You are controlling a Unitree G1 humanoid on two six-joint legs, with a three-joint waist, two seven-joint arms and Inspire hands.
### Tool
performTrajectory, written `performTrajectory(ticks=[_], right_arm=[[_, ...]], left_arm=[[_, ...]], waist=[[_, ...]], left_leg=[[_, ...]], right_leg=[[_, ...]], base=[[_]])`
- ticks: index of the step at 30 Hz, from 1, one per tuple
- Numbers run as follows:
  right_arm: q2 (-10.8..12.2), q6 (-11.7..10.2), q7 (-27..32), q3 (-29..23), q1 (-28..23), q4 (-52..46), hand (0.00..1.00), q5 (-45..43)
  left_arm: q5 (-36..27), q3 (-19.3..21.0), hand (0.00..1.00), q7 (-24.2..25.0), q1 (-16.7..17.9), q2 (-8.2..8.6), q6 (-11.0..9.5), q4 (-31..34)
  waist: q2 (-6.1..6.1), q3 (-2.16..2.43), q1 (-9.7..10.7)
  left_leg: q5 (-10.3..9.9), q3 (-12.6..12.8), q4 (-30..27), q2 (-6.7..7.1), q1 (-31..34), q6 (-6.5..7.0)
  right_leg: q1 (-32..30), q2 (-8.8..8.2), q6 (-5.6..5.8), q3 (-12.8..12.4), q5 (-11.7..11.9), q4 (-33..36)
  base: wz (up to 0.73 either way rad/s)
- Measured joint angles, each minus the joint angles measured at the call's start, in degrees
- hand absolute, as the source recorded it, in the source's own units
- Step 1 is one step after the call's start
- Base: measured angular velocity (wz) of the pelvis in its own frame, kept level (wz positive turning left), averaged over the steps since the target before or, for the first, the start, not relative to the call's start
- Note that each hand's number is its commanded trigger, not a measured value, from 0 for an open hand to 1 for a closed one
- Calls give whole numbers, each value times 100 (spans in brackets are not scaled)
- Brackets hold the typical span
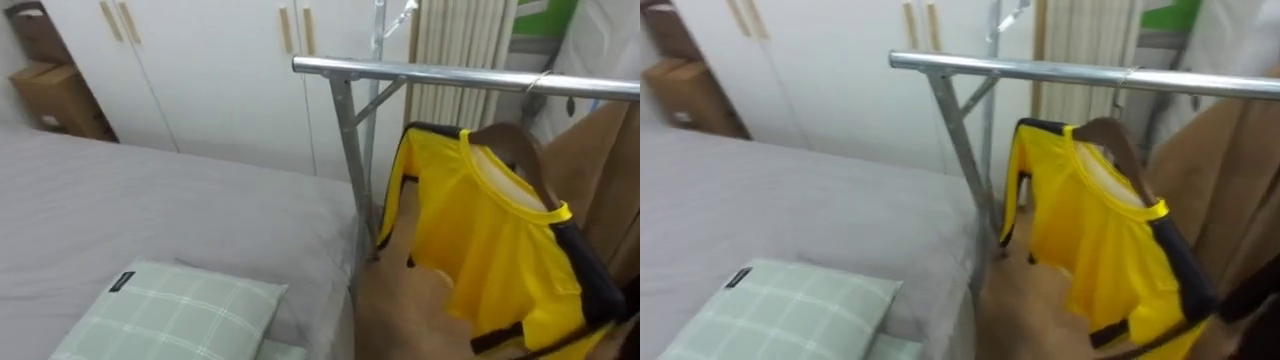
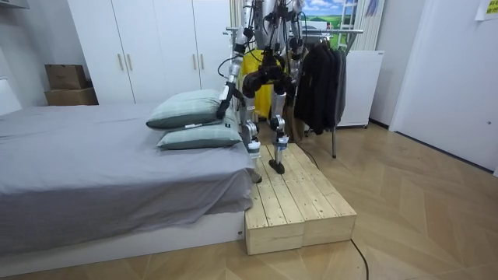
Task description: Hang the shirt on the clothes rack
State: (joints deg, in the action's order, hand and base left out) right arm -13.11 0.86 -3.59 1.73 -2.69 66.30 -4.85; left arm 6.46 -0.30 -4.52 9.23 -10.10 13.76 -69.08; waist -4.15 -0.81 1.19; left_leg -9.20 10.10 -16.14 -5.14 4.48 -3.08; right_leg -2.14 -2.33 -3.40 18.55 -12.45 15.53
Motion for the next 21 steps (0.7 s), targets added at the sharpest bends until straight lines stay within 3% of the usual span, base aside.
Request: performTrajectory(ticks=[1,2,3,4,6,8,10,12,13,15,16,17,18,19,21], right_arm=[[2,7,8,-47,2,8,0,-78],[-18,58,17,-92,2,14,0,-241],[-31,136,67,-95,-2,25,0,-310],[-38,183,99,-93,-7,34,0,-324],[-22,294,116,-98,10,30,0,-378],[26,295,116,-112,63,10,0,-394],[134,280,125,-109,128,5,0,-402],[158,268,167,-117,118,-6,0,-433],[154,271,167,-119,108,-6,0,-463],[154,283,184,-129,98,-6,0,-591],[168,289,187,-130,90,1,0,-635],[155,296,180,-133,92,27,0,-710],[159,296,170,-137,96,27,0,-802],[173,296,172,-148,83,27,0,-820],[237,296,150,-176,-71,27,0,-900]], left_arm=[[2,21,0,17,-22,-6,-36,80],[-8,29,0,64,-109,20,-123,174],[-30,24,0,158,-177,37,-203,171],[-51,24,0,187,-230,37,-251,170],[-192,23,0,225,-310,35,-547,184],[-243,14,0,249,-317,40,-704,250],[-240,-5,0,249,-311,27,-809,264],[-263,10,0,285,-282,39,-845,253],[-299,21,0,294,-253,48,-864,248],[-371,114,0,296,-152,117,-925,197],[-381,143,0,297,-153,121,-933,191],[-484,202,0,298,-126,135,-987,154],[-591,275,0,298,-101,122,-1035,14],[-592,323,0,300,-85,101,-1029,-50],[-616,363,0,285,-73,-47,-1029,-185]], waist=[[45,-12,-14],[63,-24,-1],[2,-10,14],[-10,-12,14],[-19,-17,-24],[-18,-18,-25],[-12,-13,8],[42,16,-5],[57,25,-22],[104,50,-82],[162,61,-96],[209,76,-176],[246,86,-170],[280,97,-126],[426,140,-132]], left_leg=[[78,251,24,-19,14,34],[-26,835,-363,-162,89,210],[-259,1320,-883,-333,71,306],[-349,1494,-1083,-414,35,309],[-608,1972,-1400,-612,-199,258],[-751,2137,-1439,-637,-405,227],[-868,2201,-1213,-567,-635,183],[-900,2288,-733,-388,-730,156],[-900,2299,-623,-326,-749,159],[-921,2313,-325,-110,-813,202],[-897,2260,-297,-99,-795,235],[-917,2105,-237,-69,-733,317],[-929,1774,-235,-7,-705,404],[-914,1609,-243,8,-710,437],[-832,947,-248,46,-767,517]], right_leg=[[6,-106,-22,176,-24,-9],[53,-169,-29,519,-63,-11],[174,-173,-57,881,-103,-25],[228,-177,-70,1054,-132,-14],[357,-211,-75,1688,-270,79],[430,-248,-44,2109,-379,156],[493,-298,-3,2478,-460,241],[524,-461,42,2991,-537,401],[522,-518,69,3088,-555,463],[596,-751,126,3569,-601,731],[610,-829,149,3659,-614,806],[626,-956,155,3724,-613,1066],[613,-1098,165,3441,-569,1405],[586,-1124,204,3077,-518,1543],[380,-1008,369,1648,-417,1683]], base=[[134],[147],[152],[155],[144],[125],[122],[120],[98],[104],[100],[97],[107],[148],[145]])
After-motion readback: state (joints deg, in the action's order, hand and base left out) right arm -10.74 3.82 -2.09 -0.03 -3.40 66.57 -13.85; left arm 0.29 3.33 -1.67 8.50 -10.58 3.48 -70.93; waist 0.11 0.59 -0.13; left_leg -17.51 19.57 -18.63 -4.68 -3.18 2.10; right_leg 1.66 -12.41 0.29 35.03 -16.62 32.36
